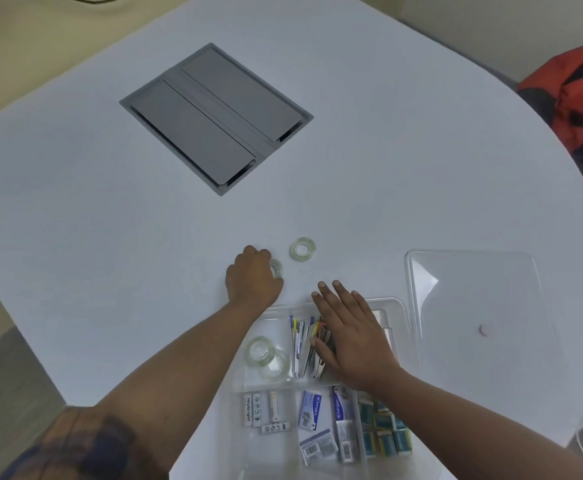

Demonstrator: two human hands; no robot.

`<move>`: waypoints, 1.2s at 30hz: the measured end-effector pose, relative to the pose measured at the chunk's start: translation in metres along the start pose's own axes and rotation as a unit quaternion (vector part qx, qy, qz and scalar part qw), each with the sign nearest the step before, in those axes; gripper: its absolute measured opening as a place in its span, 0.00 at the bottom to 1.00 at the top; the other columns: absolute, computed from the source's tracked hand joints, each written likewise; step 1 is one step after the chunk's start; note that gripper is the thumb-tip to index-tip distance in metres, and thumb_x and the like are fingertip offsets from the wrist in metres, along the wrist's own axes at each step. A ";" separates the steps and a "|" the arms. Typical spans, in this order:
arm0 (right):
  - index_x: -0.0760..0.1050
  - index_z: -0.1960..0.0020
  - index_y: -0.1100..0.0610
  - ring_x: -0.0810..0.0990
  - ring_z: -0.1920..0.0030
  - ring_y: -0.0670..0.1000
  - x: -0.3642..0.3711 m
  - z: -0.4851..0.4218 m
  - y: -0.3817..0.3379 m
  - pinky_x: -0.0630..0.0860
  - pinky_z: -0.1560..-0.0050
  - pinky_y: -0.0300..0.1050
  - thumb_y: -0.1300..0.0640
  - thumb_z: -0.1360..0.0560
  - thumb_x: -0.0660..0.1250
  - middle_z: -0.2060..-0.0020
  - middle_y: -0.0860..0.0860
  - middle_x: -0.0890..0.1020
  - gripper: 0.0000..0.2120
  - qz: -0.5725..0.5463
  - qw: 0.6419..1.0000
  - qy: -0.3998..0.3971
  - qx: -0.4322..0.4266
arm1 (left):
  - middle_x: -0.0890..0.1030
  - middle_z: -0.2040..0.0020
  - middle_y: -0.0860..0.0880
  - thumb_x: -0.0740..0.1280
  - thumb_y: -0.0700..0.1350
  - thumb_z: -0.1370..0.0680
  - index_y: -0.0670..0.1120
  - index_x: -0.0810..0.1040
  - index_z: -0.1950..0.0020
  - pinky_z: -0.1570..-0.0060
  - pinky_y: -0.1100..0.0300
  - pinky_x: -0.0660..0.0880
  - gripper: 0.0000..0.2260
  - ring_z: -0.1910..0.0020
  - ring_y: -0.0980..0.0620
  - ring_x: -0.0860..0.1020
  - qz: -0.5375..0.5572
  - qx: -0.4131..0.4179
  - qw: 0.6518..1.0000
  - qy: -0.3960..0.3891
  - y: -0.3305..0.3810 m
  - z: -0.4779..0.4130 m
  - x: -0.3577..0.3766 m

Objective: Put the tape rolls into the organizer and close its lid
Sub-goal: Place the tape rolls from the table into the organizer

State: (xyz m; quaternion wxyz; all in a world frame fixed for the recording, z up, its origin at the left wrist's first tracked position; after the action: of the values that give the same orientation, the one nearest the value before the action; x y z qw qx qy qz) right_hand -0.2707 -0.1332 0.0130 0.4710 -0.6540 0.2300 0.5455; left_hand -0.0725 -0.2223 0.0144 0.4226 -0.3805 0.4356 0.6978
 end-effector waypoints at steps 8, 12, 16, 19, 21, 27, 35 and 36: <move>0.55 0.22 0.52 0.49 0.21 0.50 0.001 -0.001 0.002 0.45 0.23 0.50 0.39 0.20 0.54 0.21 0.49 0.56 0.31 -0.011 1.000 0.007 0.000 | 0.74 0.51 0.56 0.76 0.55 0.34 0.54 0.76 0.46 0.57 0.63 0.69 0.20 0.54 0.59 0.74 0.224 -0.008 0.974 0.028 -0.018 0.058 -0.039; 0.56 0.22 0.52 0.48 0.21 0.50 0.002 -0.001 0.002 0.44 0.23 0.49 0.39 0.20 0.54 0.21 0.49 0.56 0.31 -0.013 1.000 0.002 -0.001 | 0.73 0.51 0.60 0.76 0.55 0.34 0.58 0.74 0.45 0.58 0.70 0.67 0.20 0.55 0.65 0.74 0.233 -0.015 0.972 0.036 -0.038 0.100 -0.047; 0.56 0.22 0.52 0.48 0.21 0.49 0.001 -0.001 0.002 0.45 0.23 0.51 0.40 0.20 0.53 0.21 0.49 0.56 0.31 -0.015 1.000 0.000 0.001 | 0.73 0.48 0.60 0.74 0.56 0.34 0.57 0.74 0.43 0.59 0.62 0.70 0.21 0.54 0.59 0.75 0.183 -0.036 0.982 0.034 -0.044 0.125 -0.033; 0.56 0.22 0.52 0.48 0.21 0.50 0.000 0.000 0.001 0.46 0.23 0.51 0.40 0.20 0.53 0.21 0.49 0.56 0.30 -0.017 1.000 0.003 0.000 | 0.73 0.46 0.58 0.73 0.58 0.33 0.56 0.74 0.42 0.57 0.58 0.72 0.22 0.53 0.53 0.78 0.150 -0.039 0.988 0.015 -0.040 0.133 -0.018; 0.56 0.22 0.52 0.49 0.21 0.50 0.000 0.000 0.001 0.46 0.23 0.51 0.40 0.20 0.53 0.21 0.49 0.56 0.30 -0.018 1.000 0.005 0.000 | 0.73 0.44 0.59 0.72 0.58 0.33 0.56 0.74 0.40 0.58 0.59 0.70 0.22 0.53 0.52 0.79 0.117 -0.026 0.993 -0.003 -0.035 0.134 -0.009; 0.56 0.22 0.52 0.50 0.22 0.50 0.002 0.000 0.002 0.47 0.23 0.52 0.40 0.20 0.54 0.21 0.49 0.57 0.30 -0.017 1.000 0.006 -0.001 | 0.73 0.42 0.56 0.69 0.56 0.30 0.54 0.72 0.38 0.59 0.58 0.73 0.22 0.53 0.50 0.79 0.046 0.002 0.998 -0.037 -0.029 0.123 0.005; 0.55 0.22 0.51 0.50 0.22 0.49 0.004 -0.001 0.004 0.47 0.23 0.51 0.40 0.20 0.53 0.21 0.48 0.56 0.30 -0.015 1.000 0.003 0.002 | 0.78 0.45 0.55 0.69 0.62 0.30 0.54 0.73 0.39 0.55 0.55 0.76 0.23 0.51 0.51 0.80 0.022 0.008 1.000 -0.019 -0.028 0.116 0.003; 0.55 0.21 0.51 0.50 0.22 0.49 0.004 0.000 0.004 0.47 0.23 0.51 0.40 0.20 0.53 0.21 0.48 0.56 0.30 -0.014 1.000 0.002 0.002 | 0.78 0.45 0.55 0.68 0.62 0.29 0.54 0.73 0.39 0.55 0.55 0.77 0.22 0.50 0.51 0.80 0.033 0.005 0.999 -0.005 -0.028 0.115 -0.001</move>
State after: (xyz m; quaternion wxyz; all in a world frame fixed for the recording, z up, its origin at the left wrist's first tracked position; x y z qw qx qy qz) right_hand -0.2729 -0.1347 0.0078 0.4792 -0.6574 0.2231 0.5371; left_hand -0.0647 -0.1084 0.0447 0.4037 -0.3605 0.4491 0.7109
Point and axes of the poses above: each hand's wrist, its own z-axis away from the middle knuckle, its own x-axis out of the palm, y = z × x, the point moved 4 cm from there along -z, towards the middle knuckle
